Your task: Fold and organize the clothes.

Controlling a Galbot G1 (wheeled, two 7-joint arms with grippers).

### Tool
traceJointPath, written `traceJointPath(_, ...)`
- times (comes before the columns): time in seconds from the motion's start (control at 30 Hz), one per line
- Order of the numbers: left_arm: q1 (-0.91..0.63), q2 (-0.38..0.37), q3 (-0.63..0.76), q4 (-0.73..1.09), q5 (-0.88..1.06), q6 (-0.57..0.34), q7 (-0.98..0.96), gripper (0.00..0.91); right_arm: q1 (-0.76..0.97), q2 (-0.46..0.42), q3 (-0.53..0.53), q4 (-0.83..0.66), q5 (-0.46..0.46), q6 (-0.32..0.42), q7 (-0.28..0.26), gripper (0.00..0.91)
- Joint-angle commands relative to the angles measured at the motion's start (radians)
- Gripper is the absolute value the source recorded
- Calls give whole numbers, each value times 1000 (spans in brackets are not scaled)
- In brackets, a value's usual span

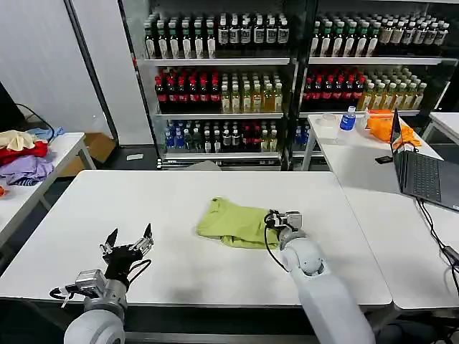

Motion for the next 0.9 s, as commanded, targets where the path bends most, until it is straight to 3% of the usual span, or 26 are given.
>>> traceJointPath(0.03,-6,-7,13,1,6,4,1,907,11,-59,14,-14,-93,96,-39,907)
traceJointPath(0.27,1,-9,10,-8,6,3,2,907,-50,-80,19,104,-198,240,-28,907)
traceJointPath(0.5,23,-2,1,-18,6,-4,22,907,-310,-107,99,348,-261,354,-2,907)
traceJointPath(0.7,33,28,-1,-28,19,-3,101,907,-572,-100,233,601,-285,380,-12,907)
traceJointPath(0.9,16,45,20,-28,74,0,200,907,-811,-68,327,755,-339,401,-27,907)
